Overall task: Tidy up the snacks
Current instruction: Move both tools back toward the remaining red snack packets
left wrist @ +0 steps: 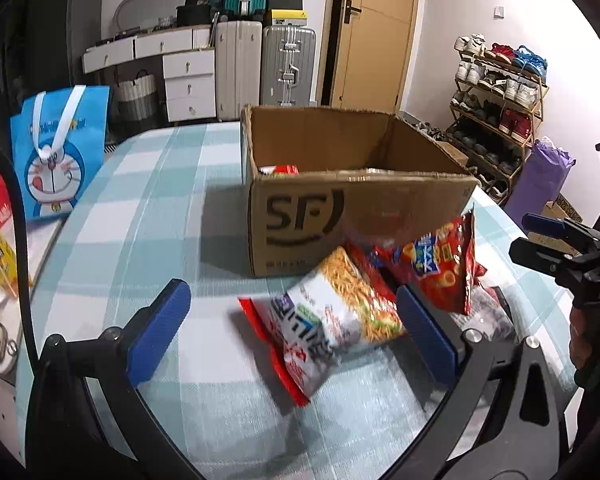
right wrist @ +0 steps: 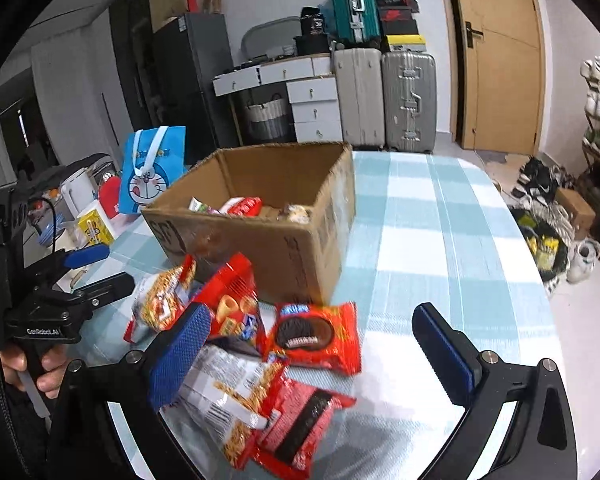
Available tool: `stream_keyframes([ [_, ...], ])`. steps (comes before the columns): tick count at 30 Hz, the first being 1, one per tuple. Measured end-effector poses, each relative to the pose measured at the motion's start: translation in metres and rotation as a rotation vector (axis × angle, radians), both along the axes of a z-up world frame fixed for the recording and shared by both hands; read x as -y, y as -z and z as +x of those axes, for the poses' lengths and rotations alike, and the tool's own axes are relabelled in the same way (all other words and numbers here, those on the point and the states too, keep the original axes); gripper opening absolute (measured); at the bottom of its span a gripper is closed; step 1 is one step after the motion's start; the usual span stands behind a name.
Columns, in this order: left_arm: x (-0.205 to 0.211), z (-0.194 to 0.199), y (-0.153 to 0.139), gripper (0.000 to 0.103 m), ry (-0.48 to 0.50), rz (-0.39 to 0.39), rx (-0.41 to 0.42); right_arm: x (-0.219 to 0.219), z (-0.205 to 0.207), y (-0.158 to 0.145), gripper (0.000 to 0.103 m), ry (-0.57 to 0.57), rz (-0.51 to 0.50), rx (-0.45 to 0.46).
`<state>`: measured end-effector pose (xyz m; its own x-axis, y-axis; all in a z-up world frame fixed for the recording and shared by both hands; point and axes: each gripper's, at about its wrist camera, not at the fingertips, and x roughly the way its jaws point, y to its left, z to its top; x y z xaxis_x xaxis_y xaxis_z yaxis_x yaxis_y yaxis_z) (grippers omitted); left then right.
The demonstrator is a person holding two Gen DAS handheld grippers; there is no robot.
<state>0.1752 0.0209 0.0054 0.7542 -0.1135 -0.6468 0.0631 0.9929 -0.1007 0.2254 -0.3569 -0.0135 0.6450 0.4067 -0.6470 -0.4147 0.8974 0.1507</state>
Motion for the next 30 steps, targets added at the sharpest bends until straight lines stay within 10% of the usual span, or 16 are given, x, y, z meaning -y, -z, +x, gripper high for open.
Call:
stream_keyframes([
  [30,0.008,-0.001,0.011,0.103,0.034,-0.015,-0.055,-0.017,-0.001,0.053,0.103,-0.143,-0.253,-0.195],
])
